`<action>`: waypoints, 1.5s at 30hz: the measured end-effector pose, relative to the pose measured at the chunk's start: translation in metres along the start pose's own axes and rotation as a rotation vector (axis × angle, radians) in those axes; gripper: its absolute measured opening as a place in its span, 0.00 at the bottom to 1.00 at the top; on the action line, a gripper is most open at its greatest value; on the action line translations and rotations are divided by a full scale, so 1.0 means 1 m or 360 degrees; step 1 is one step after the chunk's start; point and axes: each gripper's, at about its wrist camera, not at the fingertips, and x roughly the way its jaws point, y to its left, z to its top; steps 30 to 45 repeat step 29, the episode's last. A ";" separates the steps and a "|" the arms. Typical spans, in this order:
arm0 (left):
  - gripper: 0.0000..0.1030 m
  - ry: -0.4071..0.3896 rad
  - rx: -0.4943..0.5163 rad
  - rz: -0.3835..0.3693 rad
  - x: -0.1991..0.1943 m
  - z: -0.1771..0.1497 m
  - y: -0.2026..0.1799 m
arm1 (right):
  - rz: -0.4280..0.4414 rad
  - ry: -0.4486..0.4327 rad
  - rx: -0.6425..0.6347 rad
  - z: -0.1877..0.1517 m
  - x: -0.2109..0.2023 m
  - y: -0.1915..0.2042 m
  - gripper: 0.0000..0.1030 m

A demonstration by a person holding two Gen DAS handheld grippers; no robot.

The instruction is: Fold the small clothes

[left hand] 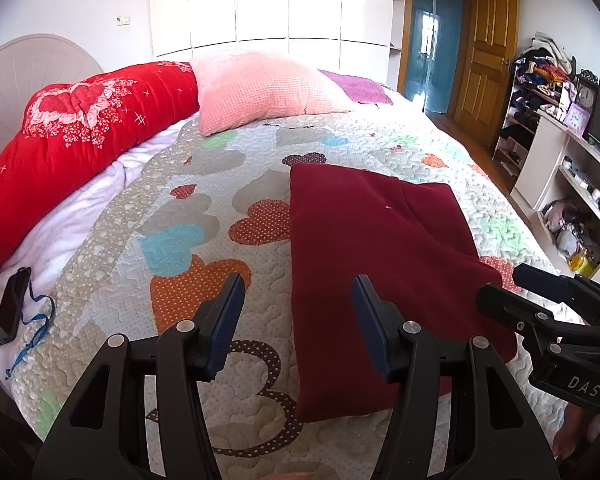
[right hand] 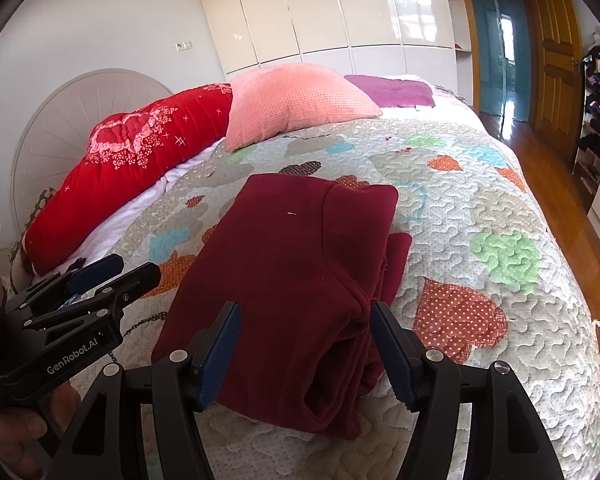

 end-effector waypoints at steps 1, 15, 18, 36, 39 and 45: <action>0.54 0.0003 0.0000 0.0000 0.000 0.000 0.000 | 0.0001 0.0000 0.0001 0.000 0.000 0.000 0.62; 0.54 0.0018 0.0003 -0.0004 0.006 0.001 -0.003 | 0.0003 0.0025 0.0007 0.000 0.008 -0.002 0.62; 0.54 0.0019 0.0002 -0.0008 0.008 0.001 -0.003 | 0.0005 0.0032 0.0008 0.000 0.010 -0.004 0.63; 0.54 0.0061 -0.0030 -0.0035 0.021 0.003 0.003 | 0.0022 0.0033 0.0021 0.001 0.014 -0.013 0.63; 0.54 0.0061 -0.0030 -0.0035 0.021 0.003 0.003 | 0.0022 0.0033 0.0021 0.001 0.014 -0.013 0.63; 0.54 0.0061 -0.0030 -0.0035 0.021 0.003 0.003 | 0.0022 0.0033 0.0021 0.001 0.014 -0.013 0.63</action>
